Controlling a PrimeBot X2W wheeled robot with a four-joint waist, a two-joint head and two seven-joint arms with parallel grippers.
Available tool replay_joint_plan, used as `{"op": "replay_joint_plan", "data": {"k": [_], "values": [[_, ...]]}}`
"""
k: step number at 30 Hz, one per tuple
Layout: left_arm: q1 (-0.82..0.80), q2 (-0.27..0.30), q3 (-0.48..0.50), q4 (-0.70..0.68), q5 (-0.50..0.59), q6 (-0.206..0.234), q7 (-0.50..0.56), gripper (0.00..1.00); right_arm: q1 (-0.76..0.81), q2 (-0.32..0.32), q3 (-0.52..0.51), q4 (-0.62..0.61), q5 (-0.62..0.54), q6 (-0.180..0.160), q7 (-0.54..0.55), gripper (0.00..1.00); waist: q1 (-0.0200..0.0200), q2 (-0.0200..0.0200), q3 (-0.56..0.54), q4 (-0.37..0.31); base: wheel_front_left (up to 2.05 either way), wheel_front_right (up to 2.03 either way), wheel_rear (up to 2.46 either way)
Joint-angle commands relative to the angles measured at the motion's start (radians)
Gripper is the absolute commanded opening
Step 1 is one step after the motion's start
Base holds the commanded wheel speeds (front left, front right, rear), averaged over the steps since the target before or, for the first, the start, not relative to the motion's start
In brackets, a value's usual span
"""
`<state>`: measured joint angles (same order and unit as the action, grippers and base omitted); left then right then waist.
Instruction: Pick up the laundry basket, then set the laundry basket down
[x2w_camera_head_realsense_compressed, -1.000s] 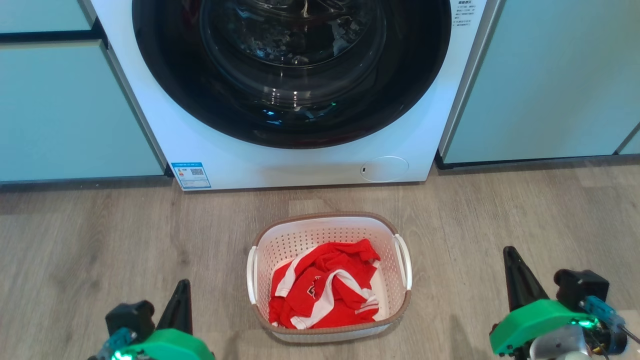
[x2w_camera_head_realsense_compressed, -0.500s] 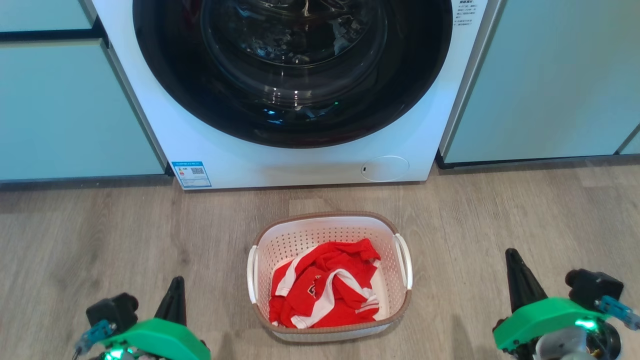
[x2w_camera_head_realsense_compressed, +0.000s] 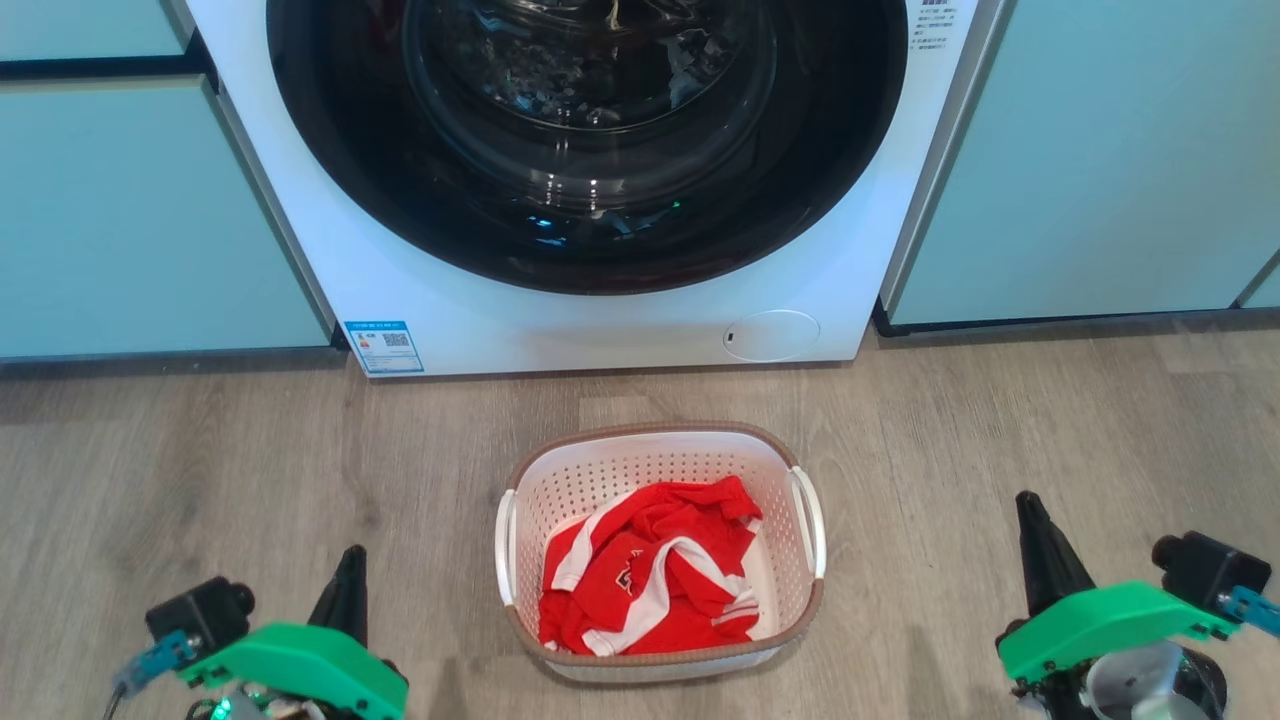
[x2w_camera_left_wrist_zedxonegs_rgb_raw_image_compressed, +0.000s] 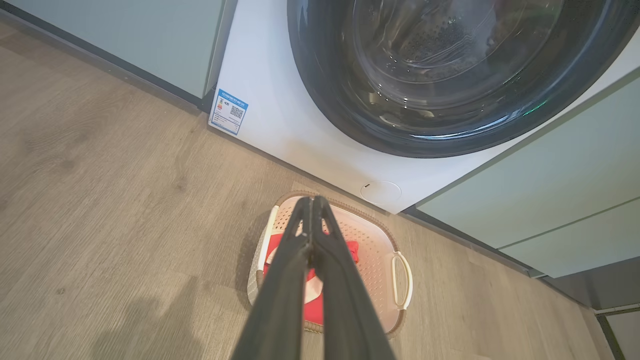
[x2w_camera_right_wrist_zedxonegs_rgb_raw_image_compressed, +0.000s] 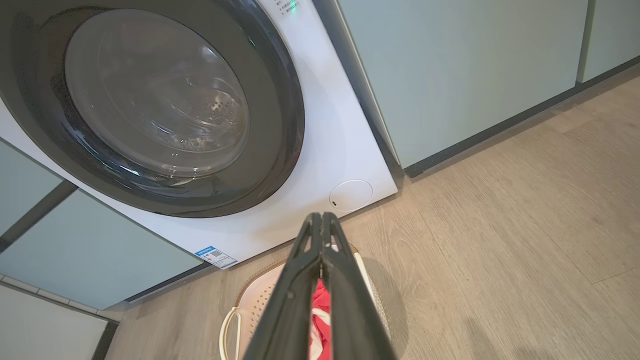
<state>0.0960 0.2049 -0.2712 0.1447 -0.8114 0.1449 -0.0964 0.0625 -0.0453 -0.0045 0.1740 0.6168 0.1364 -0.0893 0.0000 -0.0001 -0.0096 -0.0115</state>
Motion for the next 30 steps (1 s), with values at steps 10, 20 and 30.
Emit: {"op": "replay_joint_plan", "data": {"k": [10, 20, 30], "values": [[-0.077, -0.013, 0.074, -0.011, -0.116, -0.042, 0.024, 0.00, -0.066, -0.025, -0.007, -0.018, 0.147, -0.002, 0.023, 0.00, 0.0000, 0.0000, 0.002, 0.001, 0.00, 0.00, 0.00], [-0.094, -0.030, 0.112, 0.004, -0.214, -0.074, 0.046, 0.00, -0.080, -0.027, -0.014, -0.006, 0.270, -0.003, 0.042, 0.00, 0.0000, 0.0000, 0.003, 0.003, 0.00, 0.00, 0.00], [-0.109, -0.045, 0.147, 0.017, -0.302, -0.103, 0.066, 0.00, -0.093, -0.029, -0.022, 0.005, 0.380, -0.003, 0.060, 0.00, 0.0000, 0.0000, 0.005, 0.004, 0.00, 0.00, 0.00]]}}
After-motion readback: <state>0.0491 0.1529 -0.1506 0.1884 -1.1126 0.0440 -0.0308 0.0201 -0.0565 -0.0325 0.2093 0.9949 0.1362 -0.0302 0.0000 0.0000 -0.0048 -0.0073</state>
